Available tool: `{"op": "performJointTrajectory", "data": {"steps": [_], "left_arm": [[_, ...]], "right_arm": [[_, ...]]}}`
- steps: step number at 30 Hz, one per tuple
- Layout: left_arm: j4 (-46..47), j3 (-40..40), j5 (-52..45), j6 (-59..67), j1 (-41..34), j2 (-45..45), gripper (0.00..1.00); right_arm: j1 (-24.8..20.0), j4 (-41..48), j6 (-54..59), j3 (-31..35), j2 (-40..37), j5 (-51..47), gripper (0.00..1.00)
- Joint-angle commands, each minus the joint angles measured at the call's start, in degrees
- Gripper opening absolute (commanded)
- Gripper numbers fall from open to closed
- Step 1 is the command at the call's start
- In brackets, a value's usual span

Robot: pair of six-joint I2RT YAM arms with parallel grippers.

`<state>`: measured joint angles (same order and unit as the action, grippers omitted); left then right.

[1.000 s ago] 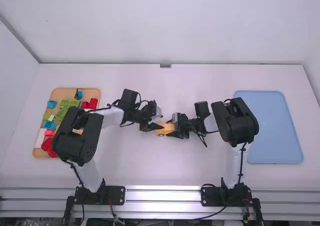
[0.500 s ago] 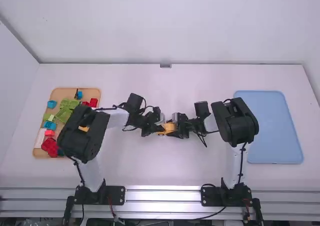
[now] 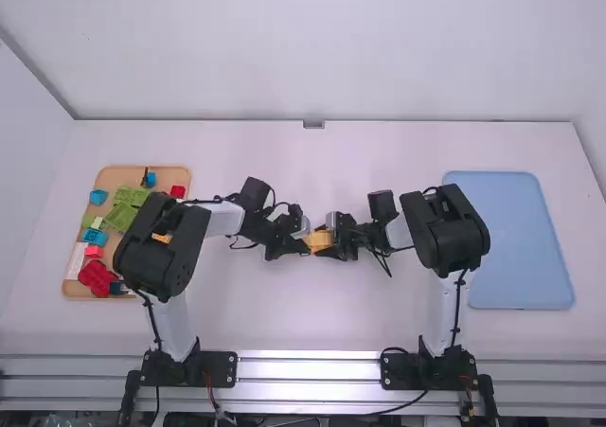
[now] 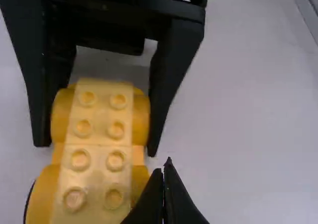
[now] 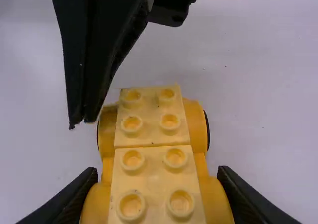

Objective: Assemble lego blocks to make yellow taxi

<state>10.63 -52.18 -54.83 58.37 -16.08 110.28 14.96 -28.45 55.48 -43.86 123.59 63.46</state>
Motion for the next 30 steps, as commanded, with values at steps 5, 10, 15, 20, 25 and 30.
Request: {"op": "performJointTrajectory", "data": {"steps": [5,10,15,20,25,30], "left_arm": [[-5.70,-0.66,-1.60,0.04,-0.15,-2.82,0.02],[-14.10,1.64,2.03,-6.62,-0.76,-1.42,0.02],[-12.35,3.76,7.80,-7.50,-0.76,-0.55,0.02],[-11.47,5.66,10.80,-5.01,-0.79,-0.55,0.02],[-14.56,5.73,15.34,-9.03,-1.51,-0.55,0.02],[-16.68,4.28,10.16,-9.14,-0.44,-2.32,0.02]], "right_arm": [[0.11,0.39,-0.11,-0.07,0.94,-0.50,0.43],[0.09,0.39,-0.09,-0.07,0.94,-0.50,0.43],[0.09,0.39,-0.13,-0.07,0.94,-0.48,0.43],[0.11,0.22,-0.11,-0.07,0.92,-0.50,0.43],[0.09,0.26,-0.11,-0.07,0.94,-0.50,0.44],[0.02,0.22,0.02,-0.17,0.92,-0.52,0.45]]}}
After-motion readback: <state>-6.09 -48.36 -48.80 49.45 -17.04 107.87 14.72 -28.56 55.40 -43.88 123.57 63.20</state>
